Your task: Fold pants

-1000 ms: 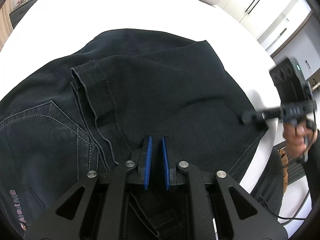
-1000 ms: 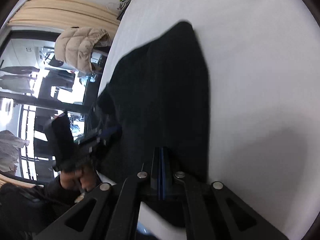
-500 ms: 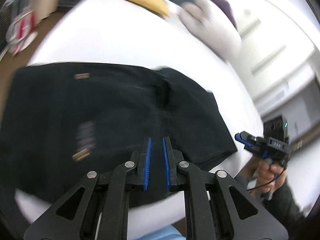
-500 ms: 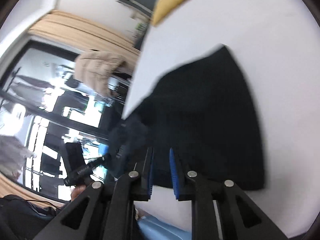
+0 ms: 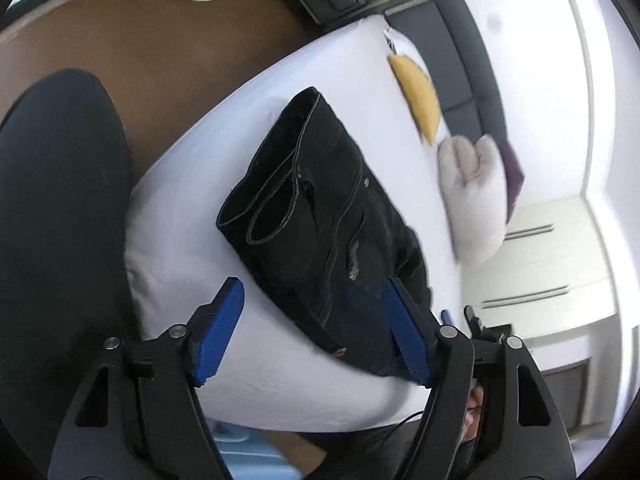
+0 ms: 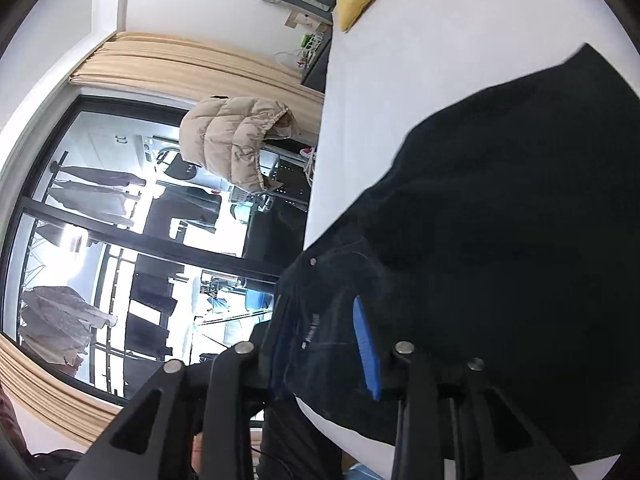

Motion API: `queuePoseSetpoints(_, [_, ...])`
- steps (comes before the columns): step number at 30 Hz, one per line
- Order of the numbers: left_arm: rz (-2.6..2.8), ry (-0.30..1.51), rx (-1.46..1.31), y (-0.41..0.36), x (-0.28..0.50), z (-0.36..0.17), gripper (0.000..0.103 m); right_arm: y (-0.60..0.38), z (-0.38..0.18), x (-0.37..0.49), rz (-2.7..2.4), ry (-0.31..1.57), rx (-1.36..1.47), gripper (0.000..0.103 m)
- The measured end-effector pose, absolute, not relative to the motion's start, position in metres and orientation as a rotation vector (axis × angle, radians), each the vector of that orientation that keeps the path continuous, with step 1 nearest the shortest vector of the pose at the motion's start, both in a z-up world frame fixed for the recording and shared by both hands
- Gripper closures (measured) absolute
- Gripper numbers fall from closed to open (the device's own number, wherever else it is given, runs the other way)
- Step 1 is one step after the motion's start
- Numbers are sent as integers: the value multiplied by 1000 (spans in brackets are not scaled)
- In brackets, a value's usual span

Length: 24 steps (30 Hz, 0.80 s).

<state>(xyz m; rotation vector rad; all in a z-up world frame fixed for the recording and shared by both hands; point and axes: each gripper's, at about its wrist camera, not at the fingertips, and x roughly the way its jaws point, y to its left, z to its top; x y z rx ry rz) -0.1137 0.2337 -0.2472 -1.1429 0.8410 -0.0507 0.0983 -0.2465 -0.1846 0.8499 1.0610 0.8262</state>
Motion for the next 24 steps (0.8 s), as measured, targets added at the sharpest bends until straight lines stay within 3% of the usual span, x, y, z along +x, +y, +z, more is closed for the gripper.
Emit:
queuePoseSetpoints(16, [-75, 824, -1417, 243, -92, -310, 34, -241, -188, 106, 864, 1078, 866, 61])
queuePoseSetpoints(17, [-81, 823, -1410, 243, -90, -309, 37, -239, -188, 108, 867, 1087, 856, 61])
queuePoseSetpoints(19, [-91, 839, -1400, 239, -84, -302, 56, -233, -187, 114, 874, 1106, 829, 61])
queuePoseSetpoints(20, [-99, 850, -1400, 238, -80, -304, 71, -231, -186, 116, 874, 1116, 814, 61])
queuePoseSetpoints(24, [-105, 851, -1365, 234, -69, -299, 90, -220, -187, 135, 863, 1182, 738, 61])
